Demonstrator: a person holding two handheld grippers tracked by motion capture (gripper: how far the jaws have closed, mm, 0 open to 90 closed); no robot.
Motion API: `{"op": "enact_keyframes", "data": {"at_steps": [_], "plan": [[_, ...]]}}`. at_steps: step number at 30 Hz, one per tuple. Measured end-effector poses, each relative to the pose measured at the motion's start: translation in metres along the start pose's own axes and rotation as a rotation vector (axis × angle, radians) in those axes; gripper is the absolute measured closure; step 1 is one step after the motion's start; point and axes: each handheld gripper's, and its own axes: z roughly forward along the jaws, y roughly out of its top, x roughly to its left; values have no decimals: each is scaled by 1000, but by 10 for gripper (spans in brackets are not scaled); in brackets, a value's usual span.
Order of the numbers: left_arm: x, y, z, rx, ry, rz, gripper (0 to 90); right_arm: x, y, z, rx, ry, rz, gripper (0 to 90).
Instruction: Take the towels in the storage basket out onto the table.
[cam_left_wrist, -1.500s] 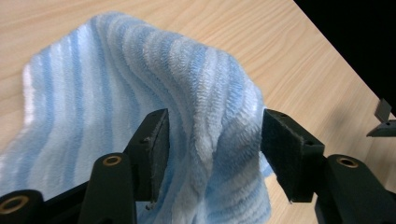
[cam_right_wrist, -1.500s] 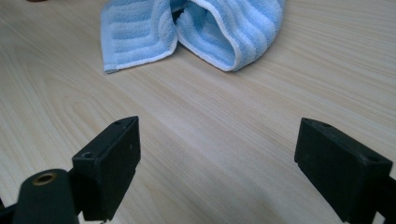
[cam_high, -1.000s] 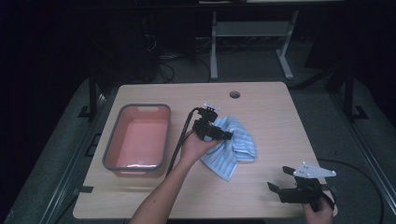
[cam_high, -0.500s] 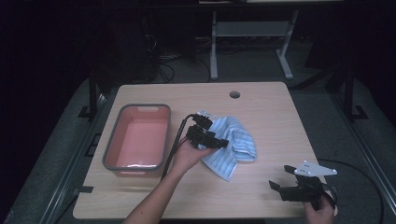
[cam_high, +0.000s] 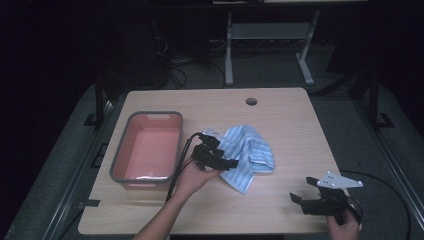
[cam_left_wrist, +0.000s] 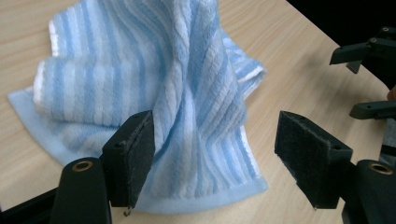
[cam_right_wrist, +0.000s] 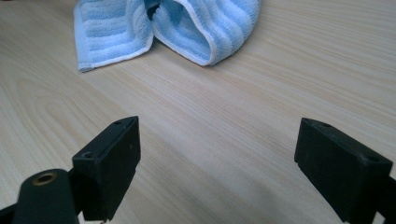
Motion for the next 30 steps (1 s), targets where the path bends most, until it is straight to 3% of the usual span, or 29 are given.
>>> {"op": "enact_keyframes", "data": {"at_steps": [24, 30], "plan": [[-12, -37, -9, -12, -14, 38, 272, -1, -2, 1, 9, -9, -3, 137], [-13, -47, -11, -17, -25, 32, 270, -1, -2, 1, 8, -8, -6, 137]]}}
